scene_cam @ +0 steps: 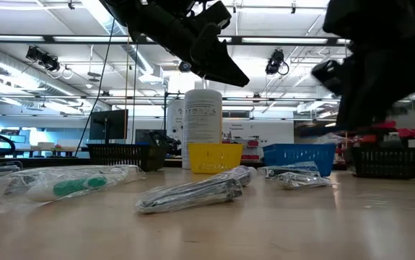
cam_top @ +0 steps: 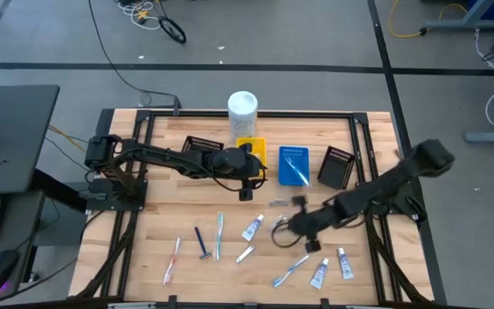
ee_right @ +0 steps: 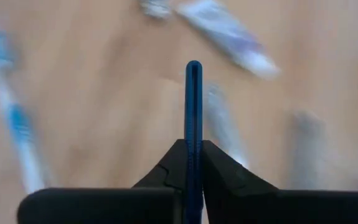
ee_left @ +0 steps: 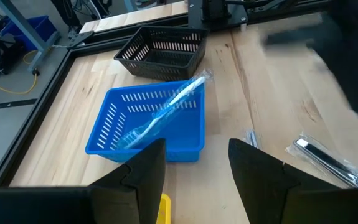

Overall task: Pick & Place Travel size toiletries
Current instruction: Put the right blue razor into the right black bin

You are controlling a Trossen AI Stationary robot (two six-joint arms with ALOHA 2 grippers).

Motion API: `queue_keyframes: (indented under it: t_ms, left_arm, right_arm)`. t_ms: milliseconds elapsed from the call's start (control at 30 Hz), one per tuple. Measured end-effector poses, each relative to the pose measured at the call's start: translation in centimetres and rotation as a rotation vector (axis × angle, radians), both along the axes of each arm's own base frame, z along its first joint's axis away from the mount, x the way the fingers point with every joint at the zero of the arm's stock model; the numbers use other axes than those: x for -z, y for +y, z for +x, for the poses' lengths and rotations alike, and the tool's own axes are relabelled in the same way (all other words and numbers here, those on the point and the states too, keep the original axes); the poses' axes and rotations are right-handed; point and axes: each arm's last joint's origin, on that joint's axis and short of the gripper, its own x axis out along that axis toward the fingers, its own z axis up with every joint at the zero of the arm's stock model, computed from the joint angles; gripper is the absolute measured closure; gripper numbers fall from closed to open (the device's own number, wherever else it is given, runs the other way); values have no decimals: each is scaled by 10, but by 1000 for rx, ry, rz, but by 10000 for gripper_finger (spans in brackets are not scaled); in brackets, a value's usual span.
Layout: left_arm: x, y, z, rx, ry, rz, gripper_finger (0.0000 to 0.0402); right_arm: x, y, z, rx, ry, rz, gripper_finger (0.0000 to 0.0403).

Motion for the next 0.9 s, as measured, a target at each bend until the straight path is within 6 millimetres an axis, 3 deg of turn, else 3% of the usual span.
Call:
queue_keyframes:
  t_ms: [267,367,500,633,900]
  left_arm:
    - [0,0,0,0,-2,0,219]
    - [0,0,0,0,-3,0,219]
    - [0,0,0,0,-4,0,219]
    - [0,0,0,0,-5,1,219]
    - [-1,0,0,16,-5,31,219]
  right_arm:
    - [-42,-60,-82,709,51,-259,374]
    - [-43,-78,-105,1013,-7,-212,374]
    - [-27,-93,-124,1355,-98,-74,367]
    - [-1,-102,-133,1472,-139,-72,362]
    - [32,-115,-127,1550,-225,-12,359]
